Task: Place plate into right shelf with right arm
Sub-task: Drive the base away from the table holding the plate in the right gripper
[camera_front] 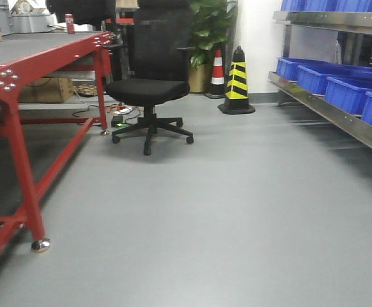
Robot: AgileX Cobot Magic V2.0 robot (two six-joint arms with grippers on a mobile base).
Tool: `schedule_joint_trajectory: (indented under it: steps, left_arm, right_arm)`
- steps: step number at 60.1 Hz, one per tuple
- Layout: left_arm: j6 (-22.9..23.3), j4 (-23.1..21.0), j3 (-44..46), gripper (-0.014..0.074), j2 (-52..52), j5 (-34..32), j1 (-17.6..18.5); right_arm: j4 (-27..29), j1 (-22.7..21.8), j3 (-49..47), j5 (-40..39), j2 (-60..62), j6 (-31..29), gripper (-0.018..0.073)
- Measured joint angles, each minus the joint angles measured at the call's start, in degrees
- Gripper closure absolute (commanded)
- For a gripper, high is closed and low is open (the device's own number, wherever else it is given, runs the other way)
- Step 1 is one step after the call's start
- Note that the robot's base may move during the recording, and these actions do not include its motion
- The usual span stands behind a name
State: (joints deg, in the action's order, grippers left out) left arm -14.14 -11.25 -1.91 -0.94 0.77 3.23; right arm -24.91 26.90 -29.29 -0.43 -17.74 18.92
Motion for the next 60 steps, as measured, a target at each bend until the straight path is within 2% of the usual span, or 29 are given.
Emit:
schedule_joint_trajectory:
  steps: [60]
  left_arm:
    - [0.0,0.0,0.0,0.0643,0.0,0.01,0.0]
  right_arm:
    - [0.0,0.0,0.48,0.0,-0.36,0.0,0.0505]
